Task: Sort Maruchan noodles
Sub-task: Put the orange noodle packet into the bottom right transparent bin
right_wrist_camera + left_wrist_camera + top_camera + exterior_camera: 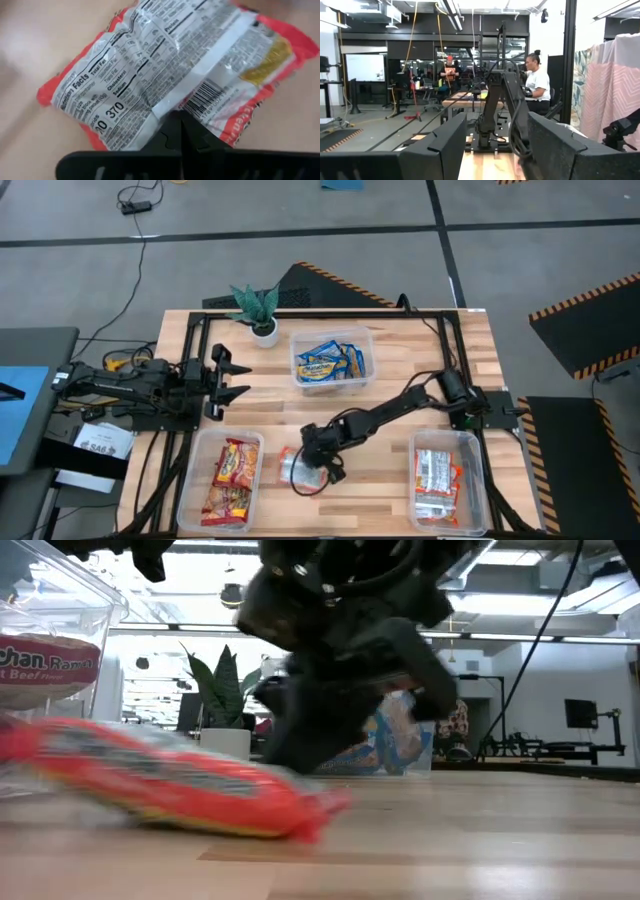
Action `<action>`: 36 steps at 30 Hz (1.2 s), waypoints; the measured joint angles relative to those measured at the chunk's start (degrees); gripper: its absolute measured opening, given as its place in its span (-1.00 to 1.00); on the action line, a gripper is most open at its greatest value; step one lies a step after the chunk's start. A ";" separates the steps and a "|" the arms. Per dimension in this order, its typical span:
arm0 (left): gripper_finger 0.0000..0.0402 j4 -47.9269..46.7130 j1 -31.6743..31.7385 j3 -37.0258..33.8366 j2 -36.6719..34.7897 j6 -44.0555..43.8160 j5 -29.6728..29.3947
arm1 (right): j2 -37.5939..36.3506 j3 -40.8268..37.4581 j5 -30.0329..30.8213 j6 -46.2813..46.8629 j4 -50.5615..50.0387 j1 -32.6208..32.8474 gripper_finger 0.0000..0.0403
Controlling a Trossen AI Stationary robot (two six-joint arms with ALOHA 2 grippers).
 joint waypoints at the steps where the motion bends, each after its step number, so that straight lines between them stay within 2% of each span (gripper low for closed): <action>1: -0.03 0.02 0.00 0.00 0.01 -0.01 -0.01 | -1.12 -0.02 0.86 0.55 -3.46 -0.28 -0.97; 3: -0.03 -0.22 0.00 0.00 -0.01 -0.30 -0.02 | -2.74 -0.24 2.52 1.96 -10.52 -0.67 -0.97; 7: -0.03 -0.51 0.00 0.00 0.00 -0.50 -0.02 | -7.68 -4.59 5.59 4.65 -17.72 -1.33 -0.97; 17: -0.03 -1.64 0.00 0.00 0.01 -0.93 -0.02 | -26.51 -26.77 9.20 18.63 -19.79 -1.88 -0.96; 21: -0.03 -1.46 0.00 0.00 -0.01 -0.93 -0.02 | -33.64 -32.41 12.31 22.68 -21.90 -1.88 -0.96; 25: -0.03 -1.31 -0.01 0.00 -0.01 -0.91 -0.02 | -39.92 -33.51 15.95 26.25 -24.06 -1.91 -0.95; 30: -0.03 -1.31 0.00 0.00 -0.01 -0.34 -0.04 | -45.83 -33.35 16.09 30.22 -24.26 -1.91 -0.88; 36: -0.03 -1.27 0.00 0.00 0.01 -0.76 -0.02 | -49.34 -33.29 15.81 42.86 -22.20 -2.04 -0.78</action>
